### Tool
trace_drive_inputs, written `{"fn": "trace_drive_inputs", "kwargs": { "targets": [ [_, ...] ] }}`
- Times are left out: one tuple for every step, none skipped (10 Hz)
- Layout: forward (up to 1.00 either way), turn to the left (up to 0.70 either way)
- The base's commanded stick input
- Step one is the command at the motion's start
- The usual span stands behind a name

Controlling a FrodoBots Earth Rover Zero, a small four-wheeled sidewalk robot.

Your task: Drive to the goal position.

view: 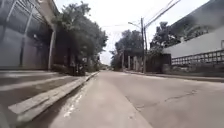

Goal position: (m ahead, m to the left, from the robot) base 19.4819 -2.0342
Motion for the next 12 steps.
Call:
{"fn": "trace_drive_inputs", "kwargs": {
  "targets": [
    [0.7, 0.0],
    [0.7, 0.0],
    [0.7, 0.0],
    [0.7, 0.0],
    [0.7, 0.0],
    [0.7, 0.0],
    [0.7, 0.0],
    [0.7, 0.0],
    [0.7, 0.0],
    [0.7, 0.0],
    [0.7, 0.0],
    [0.7, 0.0]
  ]
}}
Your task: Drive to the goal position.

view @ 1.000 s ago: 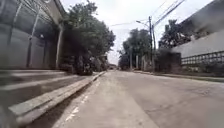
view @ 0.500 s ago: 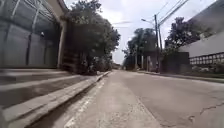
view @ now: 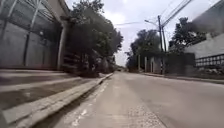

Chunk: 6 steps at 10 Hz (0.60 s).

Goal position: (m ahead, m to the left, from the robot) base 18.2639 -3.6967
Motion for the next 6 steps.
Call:
{"fn": "trace_drive_inputs", "kwargs": {
  "targets": [
    [0.7, 0.0],
    [0.7, 0.0],
    [0.7, 0.0],
    [0.7, -0.04],
    [0.7, -0.25],
    [0.7, -0.23]
  ]
}}
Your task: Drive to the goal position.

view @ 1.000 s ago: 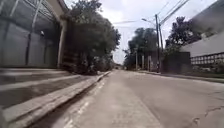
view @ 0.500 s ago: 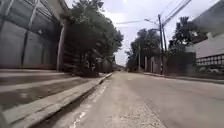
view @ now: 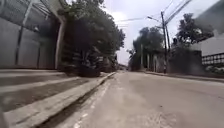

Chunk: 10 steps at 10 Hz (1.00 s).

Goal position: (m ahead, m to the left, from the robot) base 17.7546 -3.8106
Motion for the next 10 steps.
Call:
{"fn": "trace_drive_inputs", "kwargs": {
  "targets": [
    [0.7, -0.03],
    [0.7, 0.0],
    [0.7, 0.0],
    [0.7, 0.0],
    [0.7, 0.0],
    [0.7, 0.0],
    [0.7, 0.0],
    [0.7, 0.0],
    [0.7, 0.0],
    [0.7, -0.01]
  ]
}}
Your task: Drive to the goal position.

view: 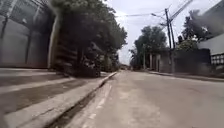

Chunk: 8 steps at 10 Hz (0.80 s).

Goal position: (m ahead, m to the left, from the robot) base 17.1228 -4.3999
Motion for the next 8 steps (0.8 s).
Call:
{"fn": "trace_drive_inputs", "kwargs": {
  "targets": [
    [0.7, -0.02],
    [0.7, -0.21],
    [0.7, -0.32],
    [0.7, -0.33],
    [0.7, -0.19],
    [0.7, 0.0],
    [0.7, 0.0],
    [0.7, 0.0]
  ]
}}
